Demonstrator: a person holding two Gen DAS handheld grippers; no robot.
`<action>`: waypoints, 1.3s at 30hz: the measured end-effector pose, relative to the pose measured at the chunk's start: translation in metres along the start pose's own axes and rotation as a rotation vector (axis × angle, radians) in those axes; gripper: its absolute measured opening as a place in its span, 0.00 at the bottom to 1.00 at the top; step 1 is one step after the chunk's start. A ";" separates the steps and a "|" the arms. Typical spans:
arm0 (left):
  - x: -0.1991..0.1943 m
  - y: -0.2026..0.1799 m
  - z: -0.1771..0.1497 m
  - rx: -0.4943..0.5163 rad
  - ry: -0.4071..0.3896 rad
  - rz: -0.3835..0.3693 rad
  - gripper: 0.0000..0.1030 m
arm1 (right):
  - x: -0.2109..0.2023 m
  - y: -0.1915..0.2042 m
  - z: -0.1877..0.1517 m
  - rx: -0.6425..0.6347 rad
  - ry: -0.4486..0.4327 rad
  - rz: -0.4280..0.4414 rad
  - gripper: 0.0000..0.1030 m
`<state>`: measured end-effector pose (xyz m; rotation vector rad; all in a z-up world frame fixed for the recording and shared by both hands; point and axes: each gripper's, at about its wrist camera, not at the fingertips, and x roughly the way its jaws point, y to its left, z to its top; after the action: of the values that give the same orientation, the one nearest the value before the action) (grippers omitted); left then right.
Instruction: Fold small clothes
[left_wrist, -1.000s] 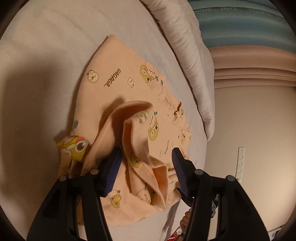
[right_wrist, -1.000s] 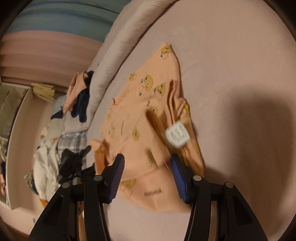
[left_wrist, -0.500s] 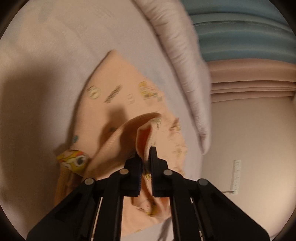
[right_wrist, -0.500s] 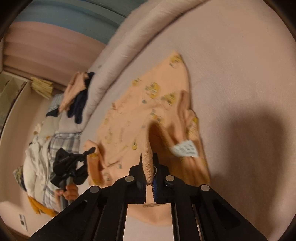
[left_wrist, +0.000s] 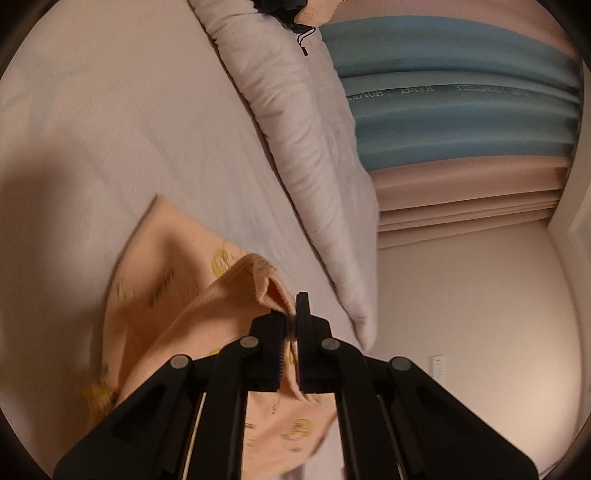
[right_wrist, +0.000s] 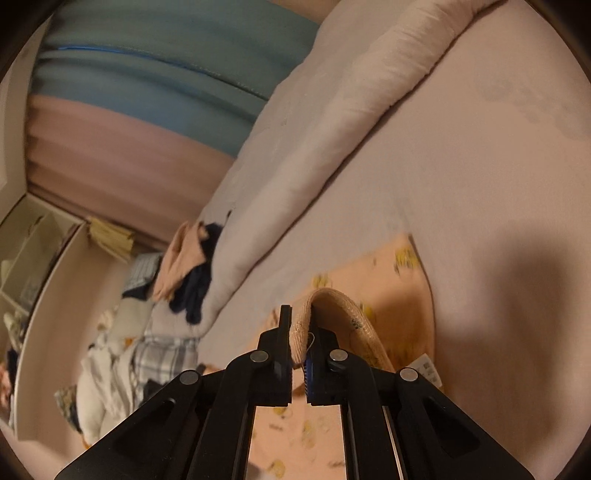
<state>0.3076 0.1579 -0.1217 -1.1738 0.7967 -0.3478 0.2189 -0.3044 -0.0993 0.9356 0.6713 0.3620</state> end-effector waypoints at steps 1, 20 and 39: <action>0.004 0.000 0.005 -0.005 0.001 0.017 0.01 | 0.005 0.001 0.004 0.007 -0.006 -0.027 0.07; -0.013 0.008 0.032 0.192 0.041 0.270 0.34 | 0.025 0.018 -0.014 -0.335 0.118 -0.225 0.28; 0.022 0.017 0.031 0.261 0.062 0.396 0.35 | 0.098 0.026 -0.046 -0.383 0.114 -0.378 0.28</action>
<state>0.3422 0.1723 -0.1406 -0.7439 0.9843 -0.1532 0.2607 -0.2066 -0.1326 0.4141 0.8306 0.1963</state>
